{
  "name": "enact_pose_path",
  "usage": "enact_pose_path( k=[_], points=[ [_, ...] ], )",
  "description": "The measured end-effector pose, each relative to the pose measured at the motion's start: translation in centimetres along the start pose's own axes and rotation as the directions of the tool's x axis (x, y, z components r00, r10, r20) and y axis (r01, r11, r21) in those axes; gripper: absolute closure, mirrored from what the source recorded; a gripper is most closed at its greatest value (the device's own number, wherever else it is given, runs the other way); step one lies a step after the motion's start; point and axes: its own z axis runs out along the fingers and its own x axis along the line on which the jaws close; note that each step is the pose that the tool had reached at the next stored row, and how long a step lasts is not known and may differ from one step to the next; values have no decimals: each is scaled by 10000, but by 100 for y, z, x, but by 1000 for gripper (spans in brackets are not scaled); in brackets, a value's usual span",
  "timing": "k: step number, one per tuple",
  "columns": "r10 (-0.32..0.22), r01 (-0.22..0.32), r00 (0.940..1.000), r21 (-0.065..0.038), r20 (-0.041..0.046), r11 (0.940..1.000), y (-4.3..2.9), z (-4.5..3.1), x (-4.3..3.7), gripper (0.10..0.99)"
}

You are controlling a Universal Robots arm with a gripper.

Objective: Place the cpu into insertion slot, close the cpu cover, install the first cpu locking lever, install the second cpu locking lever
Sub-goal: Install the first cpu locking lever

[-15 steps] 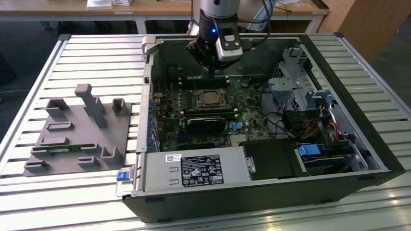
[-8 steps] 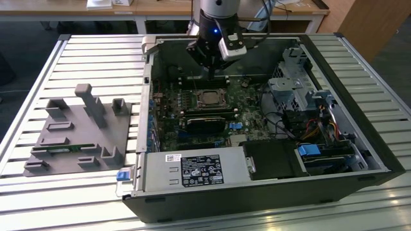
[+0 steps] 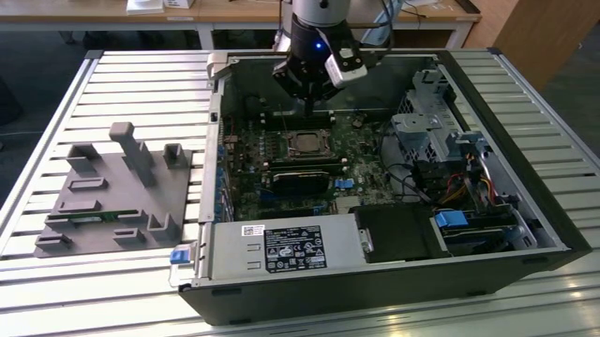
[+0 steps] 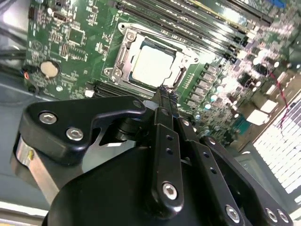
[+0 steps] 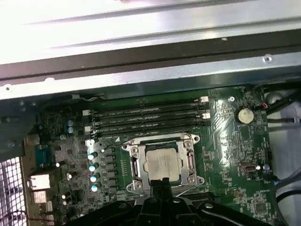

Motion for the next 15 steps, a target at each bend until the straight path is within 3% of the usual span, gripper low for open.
enact_pose_path(
  k=[11,15],
  points=[
    [-1274,1274,9919,18,-15,9918,0,1,0,980],
    [-1963,1963,9805,30,-7,9805,0,6,0,980]
  ],
)
